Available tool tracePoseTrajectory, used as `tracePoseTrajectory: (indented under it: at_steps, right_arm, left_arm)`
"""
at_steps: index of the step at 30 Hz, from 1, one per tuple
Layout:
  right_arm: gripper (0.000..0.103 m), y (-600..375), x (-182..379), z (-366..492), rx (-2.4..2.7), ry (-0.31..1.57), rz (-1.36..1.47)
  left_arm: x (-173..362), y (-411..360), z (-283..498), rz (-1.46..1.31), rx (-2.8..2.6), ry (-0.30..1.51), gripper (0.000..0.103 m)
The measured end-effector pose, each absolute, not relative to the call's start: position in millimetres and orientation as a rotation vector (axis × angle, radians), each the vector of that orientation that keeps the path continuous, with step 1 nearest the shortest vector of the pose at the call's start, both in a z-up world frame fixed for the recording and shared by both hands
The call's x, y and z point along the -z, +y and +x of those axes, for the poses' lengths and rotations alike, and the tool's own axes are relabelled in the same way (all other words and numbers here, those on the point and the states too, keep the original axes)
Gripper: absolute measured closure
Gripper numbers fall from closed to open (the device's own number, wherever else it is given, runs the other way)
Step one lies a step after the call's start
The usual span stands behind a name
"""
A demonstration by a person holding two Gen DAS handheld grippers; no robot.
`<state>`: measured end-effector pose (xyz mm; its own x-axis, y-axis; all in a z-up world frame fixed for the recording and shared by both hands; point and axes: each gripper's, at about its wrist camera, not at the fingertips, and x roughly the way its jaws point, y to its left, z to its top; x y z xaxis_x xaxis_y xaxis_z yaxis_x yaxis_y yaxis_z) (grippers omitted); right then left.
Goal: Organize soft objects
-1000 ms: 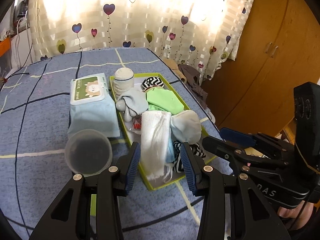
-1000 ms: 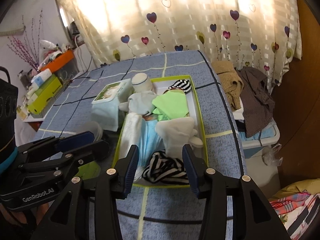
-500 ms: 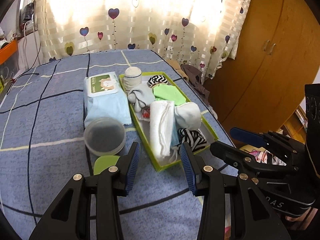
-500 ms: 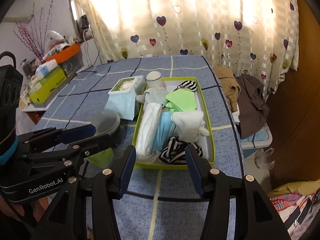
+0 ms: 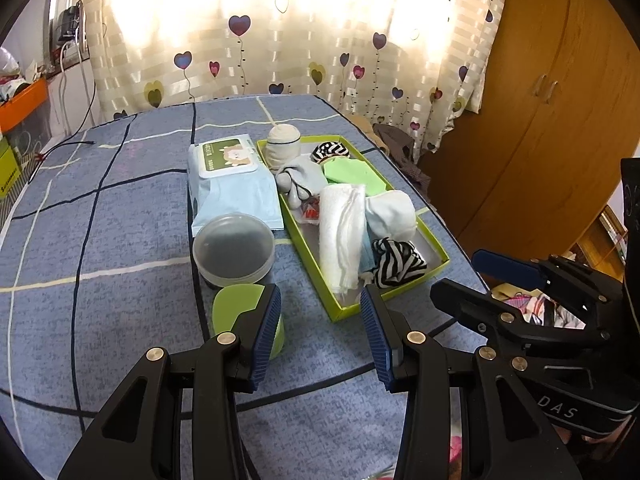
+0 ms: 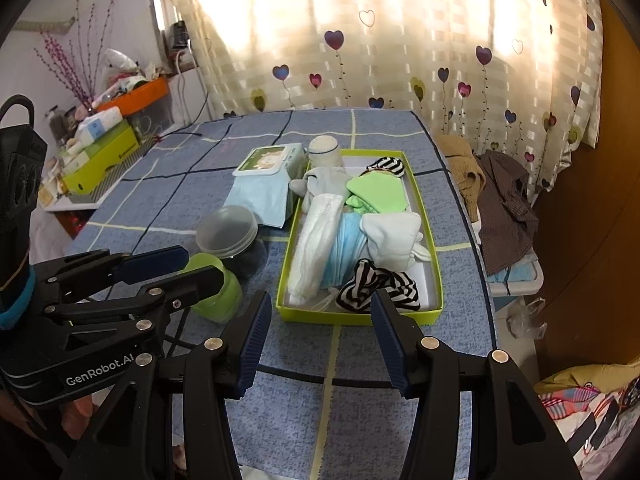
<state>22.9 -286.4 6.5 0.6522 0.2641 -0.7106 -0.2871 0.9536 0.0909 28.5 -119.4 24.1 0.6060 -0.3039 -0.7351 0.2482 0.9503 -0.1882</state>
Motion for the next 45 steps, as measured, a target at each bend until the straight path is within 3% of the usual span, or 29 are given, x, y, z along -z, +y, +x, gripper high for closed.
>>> tracePoseTrajectory:
  at_steps: [45]
  right_arm:
    - [0.05, -279, -4, 23, -0.314, 0.809, -0.038]
  left_arm:
    - [-13, -122, 32, -0.016, 0.277, 0.893, 0.06]
